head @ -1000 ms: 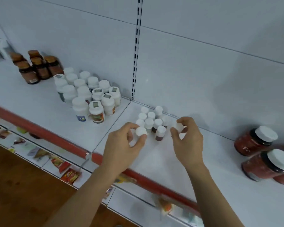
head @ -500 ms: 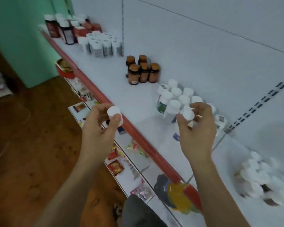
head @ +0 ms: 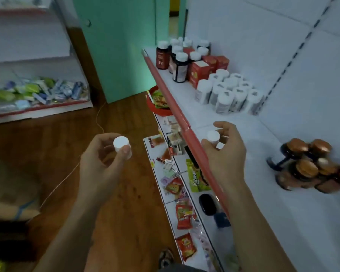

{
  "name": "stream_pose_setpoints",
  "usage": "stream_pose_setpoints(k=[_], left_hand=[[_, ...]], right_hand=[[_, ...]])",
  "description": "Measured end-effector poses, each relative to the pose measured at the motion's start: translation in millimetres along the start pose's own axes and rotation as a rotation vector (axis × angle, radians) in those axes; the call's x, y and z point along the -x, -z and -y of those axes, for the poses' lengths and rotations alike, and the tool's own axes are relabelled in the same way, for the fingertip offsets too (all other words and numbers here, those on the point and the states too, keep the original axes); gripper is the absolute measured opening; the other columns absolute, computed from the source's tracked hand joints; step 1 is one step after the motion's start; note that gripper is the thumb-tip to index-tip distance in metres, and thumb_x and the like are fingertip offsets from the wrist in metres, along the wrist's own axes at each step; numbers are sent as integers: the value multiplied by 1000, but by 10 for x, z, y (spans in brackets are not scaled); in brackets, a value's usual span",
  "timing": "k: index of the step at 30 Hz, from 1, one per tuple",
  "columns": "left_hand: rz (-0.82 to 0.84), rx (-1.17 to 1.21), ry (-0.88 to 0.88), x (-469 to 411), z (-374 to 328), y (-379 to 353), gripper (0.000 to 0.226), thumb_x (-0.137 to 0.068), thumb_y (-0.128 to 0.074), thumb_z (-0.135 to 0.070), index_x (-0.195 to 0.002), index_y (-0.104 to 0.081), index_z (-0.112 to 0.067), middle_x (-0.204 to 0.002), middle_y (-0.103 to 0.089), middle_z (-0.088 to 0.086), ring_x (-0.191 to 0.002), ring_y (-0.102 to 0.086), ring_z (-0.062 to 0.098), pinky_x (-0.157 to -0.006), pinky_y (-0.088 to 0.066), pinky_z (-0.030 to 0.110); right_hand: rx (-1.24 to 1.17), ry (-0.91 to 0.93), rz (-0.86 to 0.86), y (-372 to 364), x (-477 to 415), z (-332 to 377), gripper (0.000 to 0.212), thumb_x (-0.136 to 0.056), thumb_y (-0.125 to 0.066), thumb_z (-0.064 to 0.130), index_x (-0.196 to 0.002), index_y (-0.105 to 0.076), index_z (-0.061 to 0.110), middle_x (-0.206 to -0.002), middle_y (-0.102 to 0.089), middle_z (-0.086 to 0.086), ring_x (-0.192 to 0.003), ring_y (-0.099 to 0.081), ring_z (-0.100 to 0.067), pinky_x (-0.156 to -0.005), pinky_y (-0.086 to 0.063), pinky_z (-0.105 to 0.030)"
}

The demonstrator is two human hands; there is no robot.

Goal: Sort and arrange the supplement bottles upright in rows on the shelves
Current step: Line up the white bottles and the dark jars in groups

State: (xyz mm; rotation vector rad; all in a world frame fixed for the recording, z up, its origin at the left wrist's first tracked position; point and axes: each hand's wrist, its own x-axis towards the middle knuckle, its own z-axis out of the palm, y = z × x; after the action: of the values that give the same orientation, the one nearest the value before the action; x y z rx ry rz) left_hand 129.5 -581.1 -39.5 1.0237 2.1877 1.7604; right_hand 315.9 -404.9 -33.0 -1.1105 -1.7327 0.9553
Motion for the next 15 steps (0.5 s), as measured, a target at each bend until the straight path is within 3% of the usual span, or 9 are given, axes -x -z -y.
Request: stream_pose_setpoints(k=[2,4,10,15], left_hand=[[-60,-20,14,-390,148,176,26,-91,-70,-23,-115,-63,-16,-108,-66,-15,-99,-64,-2,-74,-50,5],[-118,-19,36,-754,311,297,26,-92,-69,-23,-116,-62,-16,-109,-66,-13,-100,-65,-1,-75,-50,6],[-149,8,84,-1934,964,507,25,-91,-69,-25,-114,-63,-18,-108,-67,-13,-101,-65,3,-73,-55,15],[-64,32,88,-3308,1426,658,27,-89,-70,-31,-115,-63,-24,-111,-67,-13,-104,-66,5,-82,-56,26]], right_hand=[[-11,11,61,-406,-367,140,42,-85,-76,8,-118,-61,28,-108,-64,6,-101,-62,-9,-71,-45,-3],[-8,42,132,-818,-691,276,39,-85,-76,8,-116,-62,27,-108,-66,7,-100,-63,-7,-70,-45,-2],[-13,82,278,-2049,-1463,489,42,-85,-78,9,-114,-59,32,-112,-66,18,-105,-62,1,-85,-51,-16],[-18,46,200,-2993,-2200,572,42,-85,-78,9,-118,-61,30,-112,-66,19,-103,-62,4,-86,-55,-20]])
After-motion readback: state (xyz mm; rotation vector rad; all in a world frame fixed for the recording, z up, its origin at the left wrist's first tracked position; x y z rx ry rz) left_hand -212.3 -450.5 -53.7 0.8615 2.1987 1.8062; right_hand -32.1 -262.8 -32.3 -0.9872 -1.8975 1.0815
